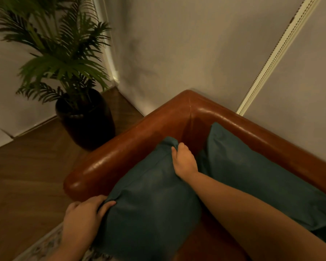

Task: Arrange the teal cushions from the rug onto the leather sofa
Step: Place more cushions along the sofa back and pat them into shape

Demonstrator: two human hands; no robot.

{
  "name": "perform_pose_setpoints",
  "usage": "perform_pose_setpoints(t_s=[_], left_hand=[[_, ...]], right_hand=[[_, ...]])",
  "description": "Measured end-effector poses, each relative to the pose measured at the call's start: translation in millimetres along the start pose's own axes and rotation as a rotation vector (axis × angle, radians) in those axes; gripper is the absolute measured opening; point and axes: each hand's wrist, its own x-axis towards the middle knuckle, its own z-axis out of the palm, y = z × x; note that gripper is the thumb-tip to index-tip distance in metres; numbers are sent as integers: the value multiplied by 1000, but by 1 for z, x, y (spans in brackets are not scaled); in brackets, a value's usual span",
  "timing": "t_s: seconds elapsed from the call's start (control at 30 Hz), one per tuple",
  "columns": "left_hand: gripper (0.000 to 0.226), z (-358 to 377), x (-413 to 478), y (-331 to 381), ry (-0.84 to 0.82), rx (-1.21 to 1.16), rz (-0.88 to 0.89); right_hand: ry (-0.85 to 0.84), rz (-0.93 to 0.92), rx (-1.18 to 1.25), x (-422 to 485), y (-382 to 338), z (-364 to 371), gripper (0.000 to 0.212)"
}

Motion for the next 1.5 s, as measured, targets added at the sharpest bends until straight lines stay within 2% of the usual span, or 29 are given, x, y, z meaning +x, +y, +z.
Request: perform_pose_setpoints(t_s=[0.13,0.23,0.27,0.3,0.37,0.4,0.47,0.53,0.57,0.63,0.87,0.97,1.03,1.07,1.2,1.3,1.5], left_hand=[[22,-17,-7,9,155,108,26],[22,-19,-2,14,194,158,9],[33,-14,1,15,160,163,-46],[53,-8,3,17,121,170,-102],[90,2,4,21,90,183,-88],[99,7,6,24,83,187,-33],[98,16,8,27,37,208,85],[93,23,10,26,-41,190,129],[93,26,11,24,-80,170,125],[98,34,10,20,-121,147,112],[108,36,24,21,-110,186,62],[118,28,19,24,-101,221,76],[114,31,14,21,-115,187,136],[113,34,15,20,-141,185,142],[112,41,32,18,-127,202,122],[116,41,41,15,-129,221,92],[124,41,33,16,-115,202,93]], right_hand=[[65,-11,185,0,1,-10,29],[86,9,251,0,4,-9,30],[77,25,247,0,5,-7,30],[66,43,226,-2,4,-3,31],[112,34,75,-6,3,7,45],[189,-64,-57,-10,0,9,54],[228,-433,-290,-16,-4,13,61],[50,-739,-483,-19,-2,19,66],[-62,-795,-543,-19,2,22,69],[-187,-792,-595,-16,10,28,73],[-259,-735,-713,-5,-5,24,73],[-193,-911,-755,-9,-8,16,66],[-145,-1038,-790,-16,2,18,59],[-143,-1041,-801,-18,6,20,58],[-241,-880,-821,-10,3,28,59],[-330,-843,-806,-2,-8,30,59],[-358,-803,-744,-18,-12,11,60]])
